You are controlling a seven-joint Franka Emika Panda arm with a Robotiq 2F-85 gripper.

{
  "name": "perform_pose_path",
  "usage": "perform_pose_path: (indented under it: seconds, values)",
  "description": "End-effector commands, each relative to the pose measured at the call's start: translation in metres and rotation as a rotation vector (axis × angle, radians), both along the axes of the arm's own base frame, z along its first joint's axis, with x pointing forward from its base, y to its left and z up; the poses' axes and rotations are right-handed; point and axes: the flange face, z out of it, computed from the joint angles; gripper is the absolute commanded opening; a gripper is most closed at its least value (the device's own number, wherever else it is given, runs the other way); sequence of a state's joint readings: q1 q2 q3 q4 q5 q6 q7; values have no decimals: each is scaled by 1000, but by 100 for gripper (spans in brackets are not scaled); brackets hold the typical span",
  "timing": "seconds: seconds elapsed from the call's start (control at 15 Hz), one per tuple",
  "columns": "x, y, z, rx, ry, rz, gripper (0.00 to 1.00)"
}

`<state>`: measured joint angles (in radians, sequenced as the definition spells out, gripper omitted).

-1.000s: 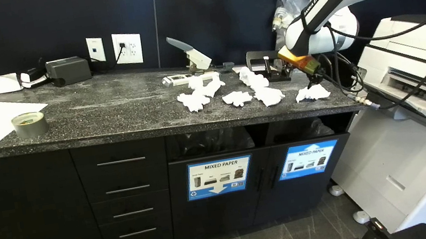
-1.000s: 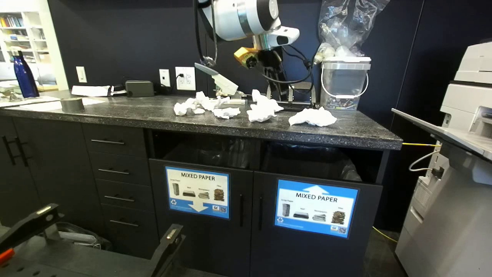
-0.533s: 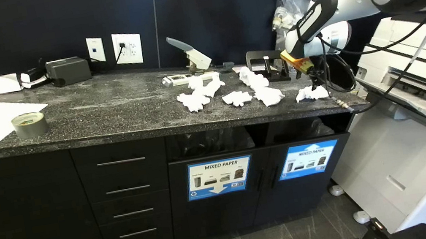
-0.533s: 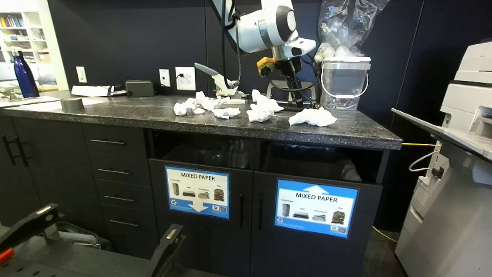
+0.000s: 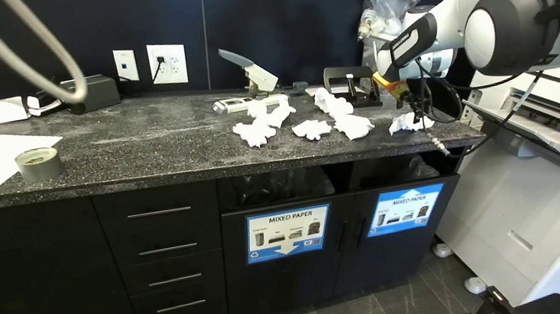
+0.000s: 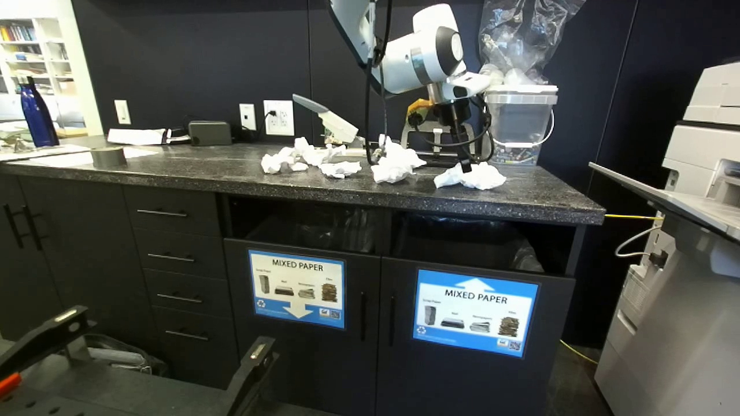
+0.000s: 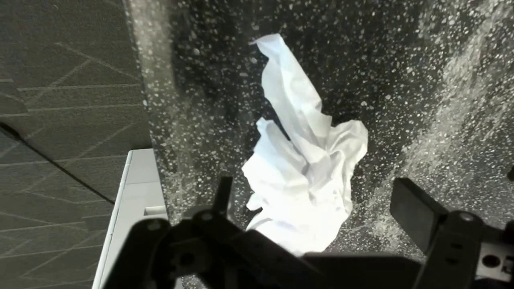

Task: Put the tissues inside the rubbish bin.

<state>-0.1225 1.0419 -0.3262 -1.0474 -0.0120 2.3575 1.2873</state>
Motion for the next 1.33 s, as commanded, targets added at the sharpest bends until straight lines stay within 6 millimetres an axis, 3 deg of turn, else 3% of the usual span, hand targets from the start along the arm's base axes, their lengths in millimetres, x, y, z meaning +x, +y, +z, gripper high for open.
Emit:
perform_pose_path:
  seconds: [0.0,0.33,0.4,0.47,0.93,1.13,1.27]
  values:
    - [16,-11,-8,-5,-13,-39,100]
    - [20,-20,-26,-3,15,-51,100]
    - [20,-21,-29,-10,14,-49,75]
    - [20,-21,-31,-18,18,-46,74]
    - [26,-2,-23,-40,72,74,20]
    - [25,4,-17,-65,156,196,14]
    - [22,3,-13,-94,220,258,16]
